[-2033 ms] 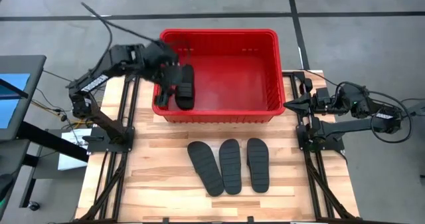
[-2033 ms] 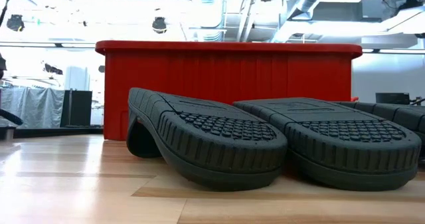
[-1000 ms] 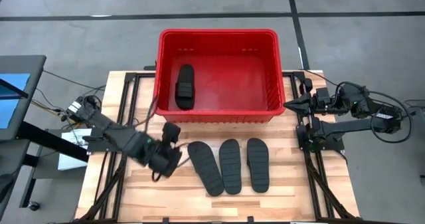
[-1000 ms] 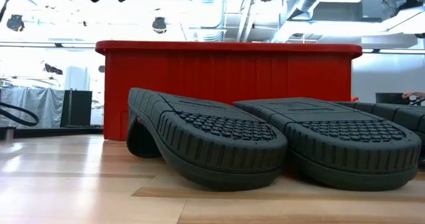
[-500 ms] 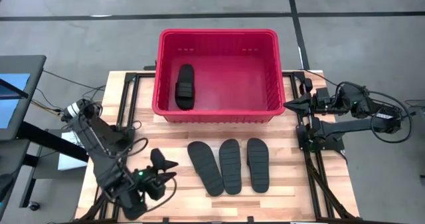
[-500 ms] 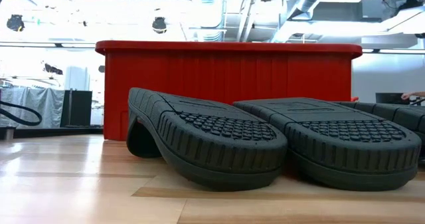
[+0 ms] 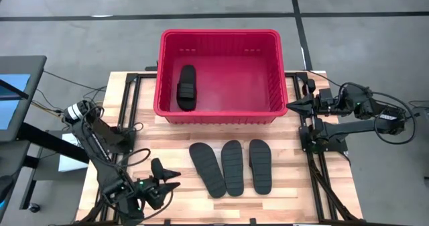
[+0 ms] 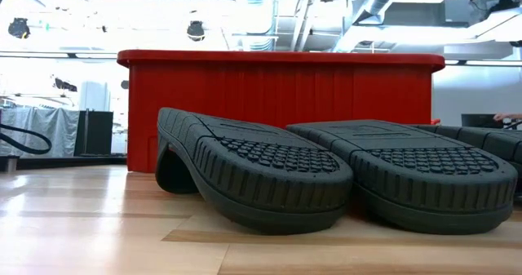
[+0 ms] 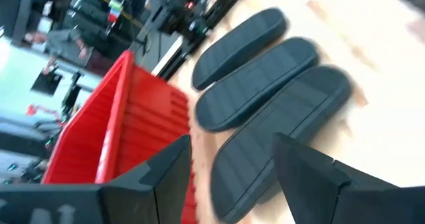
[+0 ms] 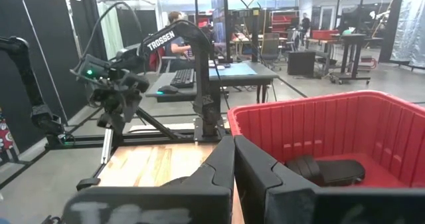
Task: Pick and place slides into bin
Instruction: Put the black slide into the red bin
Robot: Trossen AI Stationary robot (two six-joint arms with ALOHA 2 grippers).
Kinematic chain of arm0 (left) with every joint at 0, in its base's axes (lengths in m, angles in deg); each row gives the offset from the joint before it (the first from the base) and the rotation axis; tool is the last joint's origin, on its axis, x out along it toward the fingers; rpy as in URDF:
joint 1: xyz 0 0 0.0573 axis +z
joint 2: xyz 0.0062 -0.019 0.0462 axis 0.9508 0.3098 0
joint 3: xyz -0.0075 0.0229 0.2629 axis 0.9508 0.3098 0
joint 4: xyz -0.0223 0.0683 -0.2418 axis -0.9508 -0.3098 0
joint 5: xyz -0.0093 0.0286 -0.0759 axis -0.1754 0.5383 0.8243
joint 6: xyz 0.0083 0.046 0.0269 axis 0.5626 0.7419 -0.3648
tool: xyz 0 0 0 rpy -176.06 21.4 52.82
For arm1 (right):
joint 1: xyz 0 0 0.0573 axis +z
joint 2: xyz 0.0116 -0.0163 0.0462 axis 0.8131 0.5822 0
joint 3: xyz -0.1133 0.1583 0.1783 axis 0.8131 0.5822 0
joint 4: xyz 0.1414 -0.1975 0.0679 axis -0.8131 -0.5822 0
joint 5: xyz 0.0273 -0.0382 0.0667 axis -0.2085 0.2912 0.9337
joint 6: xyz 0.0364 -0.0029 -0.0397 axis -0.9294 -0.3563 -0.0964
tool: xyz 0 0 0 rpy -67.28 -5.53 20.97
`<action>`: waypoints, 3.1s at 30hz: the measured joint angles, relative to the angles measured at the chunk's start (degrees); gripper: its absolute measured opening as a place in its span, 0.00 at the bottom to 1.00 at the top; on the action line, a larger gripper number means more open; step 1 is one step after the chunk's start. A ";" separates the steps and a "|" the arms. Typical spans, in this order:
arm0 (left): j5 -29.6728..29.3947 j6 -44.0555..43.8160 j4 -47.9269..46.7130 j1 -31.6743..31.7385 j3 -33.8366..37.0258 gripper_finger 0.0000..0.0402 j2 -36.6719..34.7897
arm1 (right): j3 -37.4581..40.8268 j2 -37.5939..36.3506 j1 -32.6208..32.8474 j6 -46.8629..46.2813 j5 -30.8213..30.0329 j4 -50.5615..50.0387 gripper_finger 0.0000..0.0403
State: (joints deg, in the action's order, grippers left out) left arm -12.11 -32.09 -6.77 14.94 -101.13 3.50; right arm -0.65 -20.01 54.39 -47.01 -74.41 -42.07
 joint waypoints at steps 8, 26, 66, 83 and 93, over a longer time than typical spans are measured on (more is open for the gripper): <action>4.31 7.84 7.56 0.02 3.16 0.50 2.28 | 0.01 0.00 -0.01 -0.01 0.00 -0.02 0.00; 1.56 27.35 25.46 1.72 3.14 0.50 21.92 | 0.02 0.00 0.00 -0.01 0.00 0.00 0.00; 11.53 42.87 24.86 11.52 3.11 0.50 22.49 | 0.00 0.00 -0.02 -0.01 0.00 -0.03 0.00; 14.28 46.40 23.88 14.58 3.11 0.50 22.47 | 0.00 0.00 -0.02 -0.01 0.00 -0.02 0.00; 15.43 46.45 22.37 14.82 3.11 0.50 22.47 | 0.00 0.00 -0.02 -0.01 0.00 -0.03 0.00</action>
State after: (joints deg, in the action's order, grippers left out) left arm 3.32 14.36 15.60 29.76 -98.02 25.97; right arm -0.65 -20.01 54.36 -47.02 -74.41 -42.09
